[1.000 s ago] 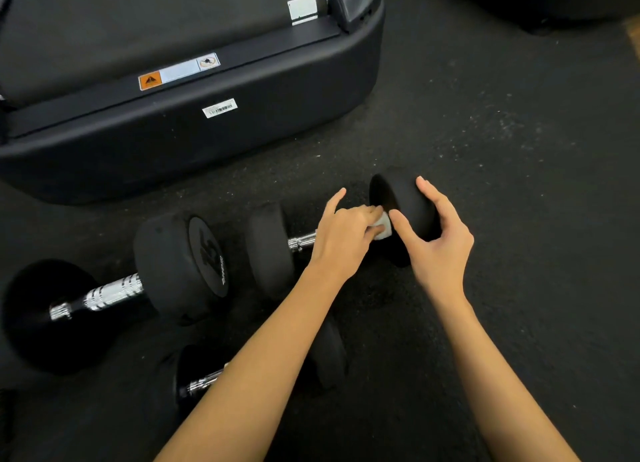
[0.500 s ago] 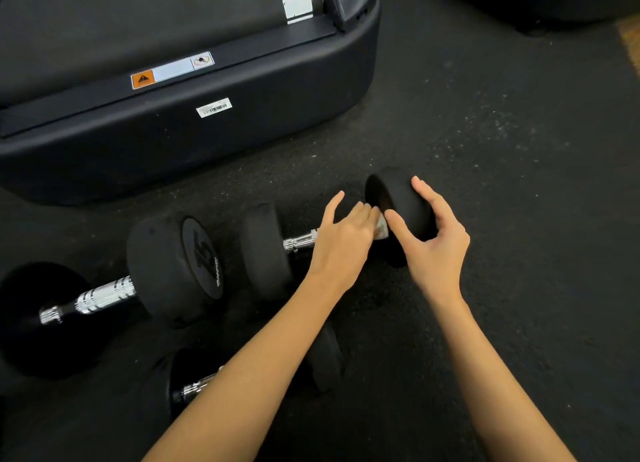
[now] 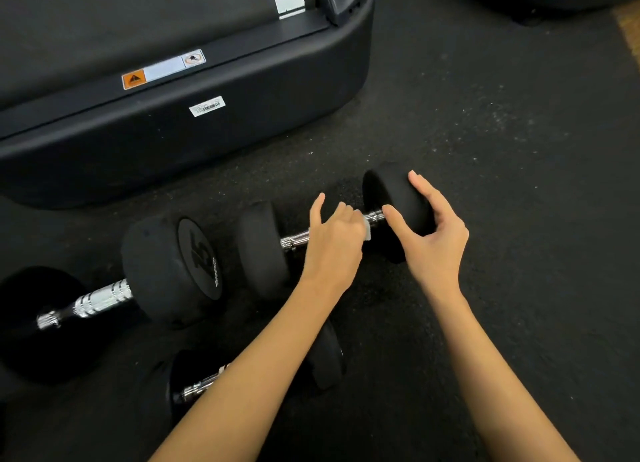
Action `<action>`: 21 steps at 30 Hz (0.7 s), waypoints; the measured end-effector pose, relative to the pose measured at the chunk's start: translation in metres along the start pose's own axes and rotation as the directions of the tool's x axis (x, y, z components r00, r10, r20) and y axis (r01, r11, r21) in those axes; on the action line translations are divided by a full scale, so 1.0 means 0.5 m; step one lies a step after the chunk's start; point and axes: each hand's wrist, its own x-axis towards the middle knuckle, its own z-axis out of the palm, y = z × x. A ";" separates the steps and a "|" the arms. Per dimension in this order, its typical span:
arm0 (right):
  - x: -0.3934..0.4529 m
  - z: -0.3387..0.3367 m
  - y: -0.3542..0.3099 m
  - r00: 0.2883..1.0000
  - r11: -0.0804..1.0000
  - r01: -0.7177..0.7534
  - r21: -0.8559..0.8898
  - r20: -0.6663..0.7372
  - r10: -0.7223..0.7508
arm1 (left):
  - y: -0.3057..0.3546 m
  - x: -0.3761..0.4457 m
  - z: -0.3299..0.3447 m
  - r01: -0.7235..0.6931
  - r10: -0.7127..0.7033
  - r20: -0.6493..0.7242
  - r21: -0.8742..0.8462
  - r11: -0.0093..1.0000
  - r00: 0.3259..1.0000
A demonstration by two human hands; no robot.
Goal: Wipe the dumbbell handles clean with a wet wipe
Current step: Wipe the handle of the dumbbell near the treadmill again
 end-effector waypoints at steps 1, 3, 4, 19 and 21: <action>0.000 0.000 0.000 1.000 1.000 0.003 -0.006 -0.001 -0.003 | 0.009 0.007 0.002 -0.006 0.006 0.026 0.003 1.000 1.000; 0.000 -0.001 0.000 1.000 1.000 0.010 -0.016 0.004 -0.010 | 0.021 0.019 0.008 -0.021 0.021 0.043 0.002 1.000 0.999; 0.000 -0.002 0.001 1.000 1.000 0.014 -0.020 0.006 -0.013 | 0.025 0.023 0.010 -0.027 0.027 0.032 -0.005 1.000 0.999; 0.004 -0.008 0.001 0.999 0.997 0.028 -0.065 0.023 -0.027 | 0.026 0.031 0.014 -0.100 0.087 0.117 0.112 0.989 0.989; 0.007 -0.010 0.002 0.999 0.997 0.022 -0.071 0.034 -0.020 | 0.010 0.028 0.008 -0.151 0.114 0.185 0.197 0.969 0.976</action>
